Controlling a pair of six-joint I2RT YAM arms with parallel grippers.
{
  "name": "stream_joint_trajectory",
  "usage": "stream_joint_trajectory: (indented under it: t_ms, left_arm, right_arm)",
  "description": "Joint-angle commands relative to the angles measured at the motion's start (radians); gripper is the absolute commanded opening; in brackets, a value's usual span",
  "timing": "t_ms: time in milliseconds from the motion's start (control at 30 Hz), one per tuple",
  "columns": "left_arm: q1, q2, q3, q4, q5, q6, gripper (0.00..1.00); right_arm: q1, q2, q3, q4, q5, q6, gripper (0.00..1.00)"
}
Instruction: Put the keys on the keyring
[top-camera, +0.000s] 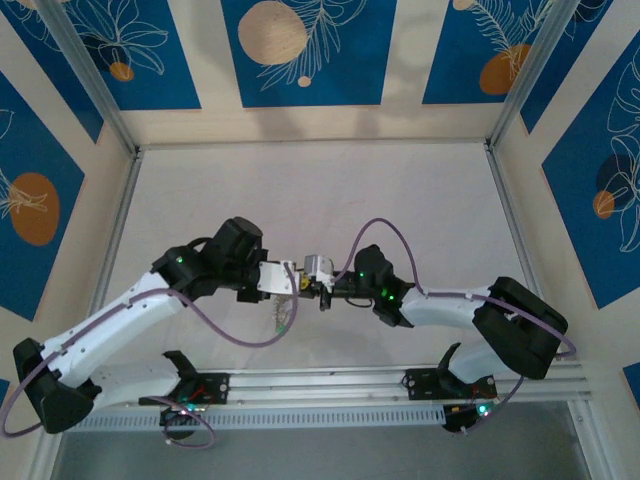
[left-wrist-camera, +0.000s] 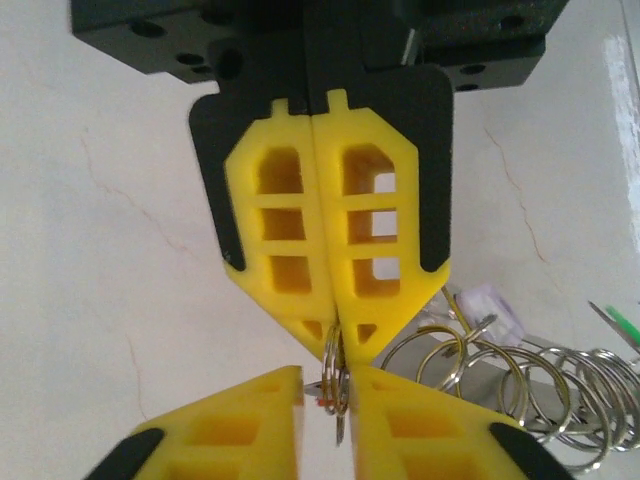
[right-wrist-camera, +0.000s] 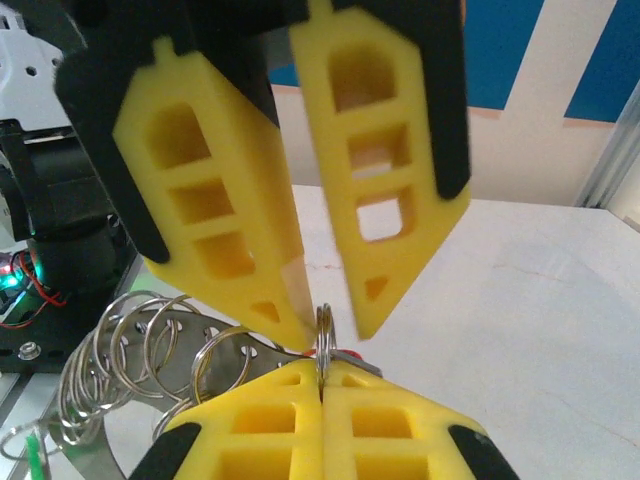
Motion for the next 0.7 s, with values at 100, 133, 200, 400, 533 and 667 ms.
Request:
stream_joint_trajectory:
  t_ms: [100,133,200,400,533,667]
  left_arm:
    - [0.026,-0.132,-0.115,0.141,0.069,-0.037,0.26]
    - [0.032,-0.146,-0.129,0.156,0.088,-0.048,0.27]
    - [0.041,-0.165,-0.151,0.183,0.114,-0.065,0.28]
    - [0.056,-0.173,-0.178,0.207,0.192,-0.096,0.29]
    - [0.056,-0.162,-0.18,0.201,0.215,-0.097,0.29]
    - [0.057,-0.158,-0.184,0.209,0.221,-0.097,0.21]
  right_arm:
    - [-0.014,-0.042,-0.051,0.161,-0.069,0.016,0.0]
    - [-0.016,-0.044,-0.054,0.172,-0.08,0.018,0.0]
    - [-0.019,-0.047,-0.061,0.19,-0.091,0.019,0.0]
    - [-0.019,-0.045,-0.074,0.257,-0.099,0.025,0.0]
    - [-0.019,-0.046,-0.079,0.27,-0.094,0.028,0.0]
    - [-0.018,-0.045,-0.08,0.276,-0.096,0.026,0.0]
